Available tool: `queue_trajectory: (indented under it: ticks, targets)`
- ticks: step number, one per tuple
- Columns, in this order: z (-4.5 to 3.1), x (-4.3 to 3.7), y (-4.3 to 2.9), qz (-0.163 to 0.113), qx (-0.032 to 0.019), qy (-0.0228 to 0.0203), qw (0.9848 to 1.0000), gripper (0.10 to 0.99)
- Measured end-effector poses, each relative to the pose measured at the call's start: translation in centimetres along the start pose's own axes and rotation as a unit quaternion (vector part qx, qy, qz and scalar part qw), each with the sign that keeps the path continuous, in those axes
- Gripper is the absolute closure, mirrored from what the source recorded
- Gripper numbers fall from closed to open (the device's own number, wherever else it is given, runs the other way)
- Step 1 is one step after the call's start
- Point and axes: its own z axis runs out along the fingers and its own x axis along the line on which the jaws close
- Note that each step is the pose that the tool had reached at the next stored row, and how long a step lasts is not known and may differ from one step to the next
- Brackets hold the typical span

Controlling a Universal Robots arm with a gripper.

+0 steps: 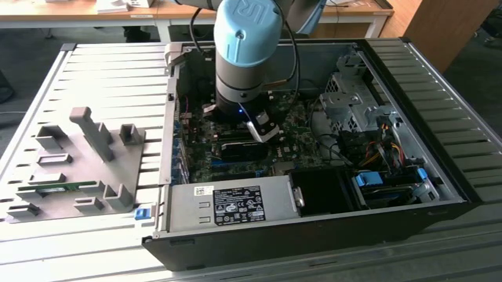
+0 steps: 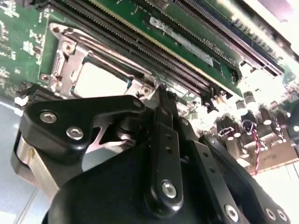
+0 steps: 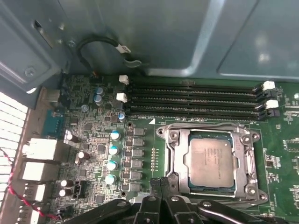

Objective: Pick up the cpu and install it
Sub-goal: 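Install the second cpu locking lever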

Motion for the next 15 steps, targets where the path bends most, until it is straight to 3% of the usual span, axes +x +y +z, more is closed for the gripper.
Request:
queue_trajectory:
  ticks: [8,15]
  targets:
    - [-1.83,0.04,0.66,0.0,-0.0004,0.0,1.0,0.98]
    - [-3.37,0.08,1.2,0.0,-0.0039,0.0001,1.0,0.98]
